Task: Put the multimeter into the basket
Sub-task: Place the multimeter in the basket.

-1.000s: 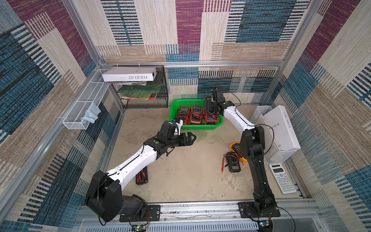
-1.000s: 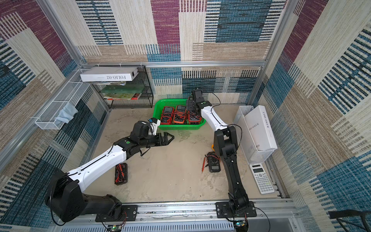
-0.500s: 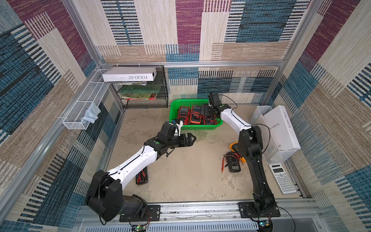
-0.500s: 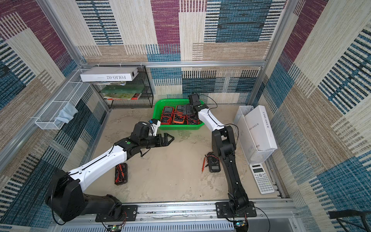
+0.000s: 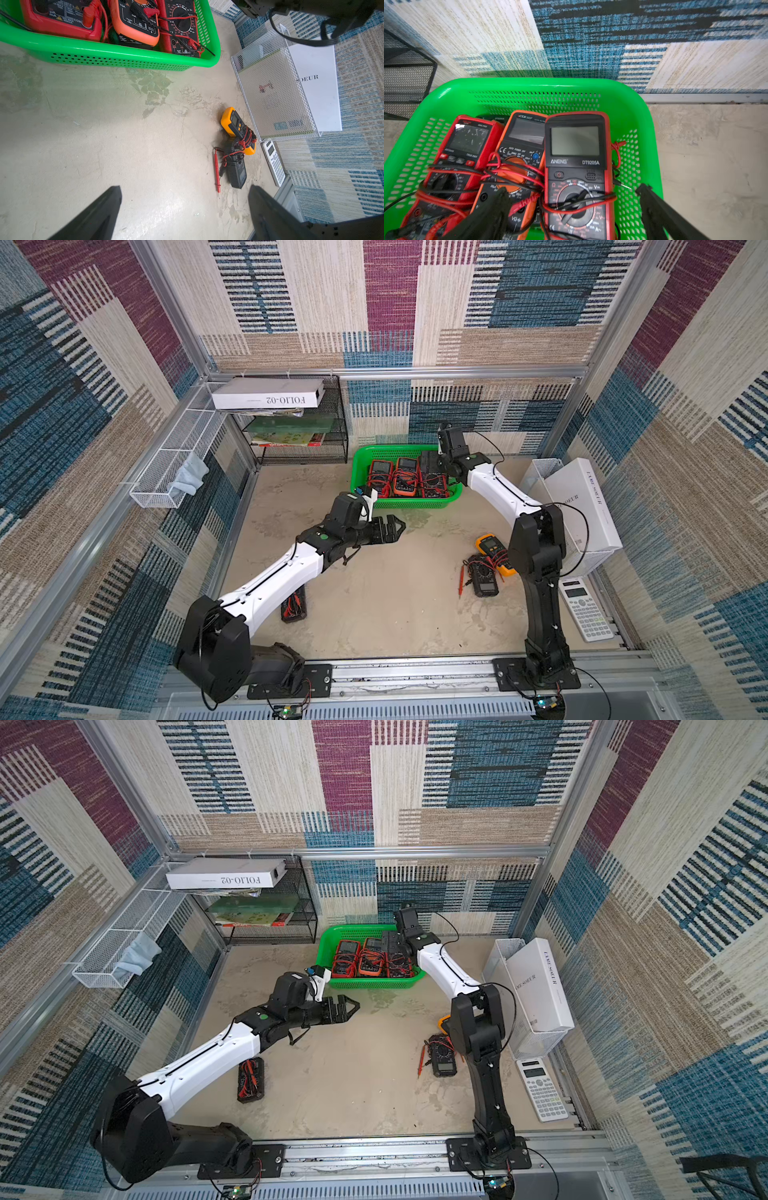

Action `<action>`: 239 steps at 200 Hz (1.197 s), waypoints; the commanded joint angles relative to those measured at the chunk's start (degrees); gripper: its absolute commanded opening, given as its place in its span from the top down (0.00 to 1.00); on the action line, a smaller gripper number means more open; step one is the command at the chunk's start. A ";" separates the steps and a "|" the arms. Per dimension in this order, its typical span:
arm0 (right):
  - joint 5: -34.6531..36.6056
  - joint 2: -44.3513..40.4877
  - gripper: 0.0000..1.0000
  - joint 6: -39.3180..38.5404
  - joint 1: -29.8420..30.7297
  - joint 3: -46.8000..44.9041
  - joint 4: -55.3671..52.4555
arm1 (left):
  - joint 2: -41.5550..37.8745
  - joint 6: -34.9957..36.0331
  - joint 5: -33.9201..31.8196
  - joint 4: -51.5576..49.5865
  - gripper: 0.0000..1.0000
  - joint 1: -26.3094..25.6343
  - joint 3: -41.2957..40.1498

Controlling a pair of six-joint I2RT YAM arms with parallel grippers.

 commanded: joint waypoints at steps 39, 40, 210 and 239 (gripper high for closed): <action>-0.03 -14.91 0.00 2.02 1.66 -17.75 7.15 | -2.35 0.81 -1.78 -0.19 0.00 -0.04 -2.31; -0.03 -15.21 0.00 2.02 1.69 -18.16 7.26 | -2.34 0.79 -1.78 -0.16 0.00 -0.01 -2.39; 0.64 -55.47 0.00 12.06 3.22 -68.22 6.36 | -1.43 -4.03 -0.49 7.65 0.00 -5.06 -9.54; 0.58 -59.93 0.01 14.34 3.26 -72.98 3.10 | -0.44 -4.60 0.49 8.96 0.00 -5.56 -9.06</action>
